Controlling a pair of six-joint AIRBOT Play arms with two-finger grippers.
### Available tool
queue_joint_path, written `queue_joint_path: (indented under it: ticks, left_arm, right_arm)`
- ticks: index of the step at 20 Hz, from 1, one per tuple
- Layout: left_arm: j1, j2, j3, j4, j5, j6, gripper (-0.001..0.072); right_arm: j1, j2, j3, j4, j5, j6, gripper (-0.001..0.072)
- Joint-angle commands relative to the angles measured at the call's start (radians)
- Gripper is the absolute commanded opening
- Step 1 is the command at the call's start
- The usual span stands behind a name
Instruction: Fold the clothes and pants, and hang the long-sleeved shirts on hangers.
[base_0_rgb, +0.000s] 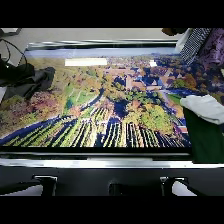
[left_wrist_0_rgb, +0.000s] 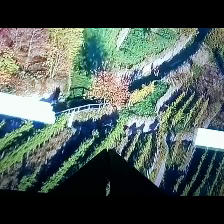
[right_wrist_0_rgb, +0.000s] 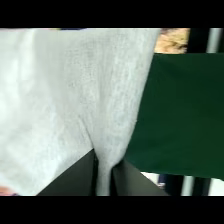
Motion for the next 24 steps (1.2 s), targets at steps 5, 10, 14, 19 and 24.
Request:
queue_joint_path:
  ticks: [5,10,14,19,24]
  left_arm:
    - [0.002,0.0,0.0,0.0,-0.022,0.014,0.0021]
    - [0.002,0.0,0.0,0.0,-0.023,0.014,0.0021]
    - [0.002,0.0,0.0,0.0,-0.022,0.014,0.0021]
    - [0.002,0.0,0.0,0.0,-0.022,0.014,0.0021]
    - [0.002,0.0,0.0,0.0,-0.022,0.014,0.0021]
  right_arm:
    - [-0.001,0.164,-0.369,-0.122,-0.052,0.02,0.0035]
    - [-0.001,0.165,-0.451,-0.19,-0.037,0.001,0.0035]
    - [-0.001,0.165,-0.481,-0.204,-0.028,0.002,0.0036]
    - [-0.001,0.165,-0.545,-0.208,-0.004,0.014,0.0037]
    - [-0.001,0.165,-0.561,-0.256,0.008,0.019,0.0039]
